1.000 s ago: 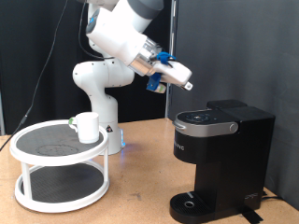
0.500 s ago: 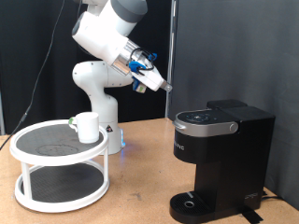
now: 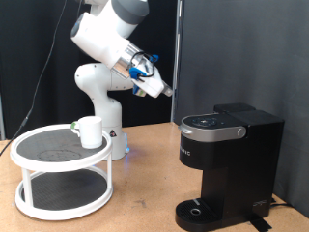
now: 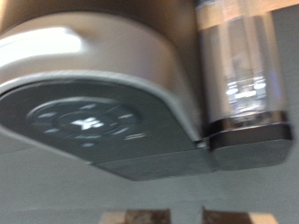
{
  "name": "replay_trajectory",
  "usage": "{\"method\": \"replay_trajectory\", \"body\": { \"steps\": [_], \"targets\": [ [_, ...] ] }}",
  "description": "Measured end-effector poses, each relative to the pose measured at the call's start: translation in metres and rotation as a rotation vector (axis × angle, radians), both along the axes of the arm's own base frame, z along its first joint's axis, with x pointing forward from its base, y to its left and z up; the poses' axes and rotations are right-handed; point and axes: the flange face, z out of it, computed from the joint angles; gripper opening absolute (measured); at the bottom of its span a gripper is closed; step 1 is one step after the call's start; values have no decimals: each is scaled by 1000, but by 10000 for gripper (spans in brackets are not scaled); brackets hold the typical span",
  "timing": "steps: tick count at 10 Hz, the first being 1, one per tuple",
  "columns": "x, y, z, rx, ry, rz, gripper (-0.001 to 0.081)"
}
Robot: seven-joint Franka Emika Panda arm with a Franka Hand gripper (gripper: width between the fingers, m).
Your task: Make a cup of coffee with the keurig machine
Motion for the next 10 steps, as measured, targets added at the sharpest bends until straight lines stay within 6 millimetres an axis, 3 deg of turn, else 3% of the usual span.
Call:
{"method": "replay_trajectory", "body": {
  "steps": [2, 5, 8, 10],
  "targets": [
    [-21, -17, 2, -7, 22, 55, 0],
    [-51, -37, 10, -17, -90, 68, 0],
    [-51, -39, 2, 7, 3, -25, 0],
    [-62, -55, -5, 2, 39, -150, 0]
  ]
}}
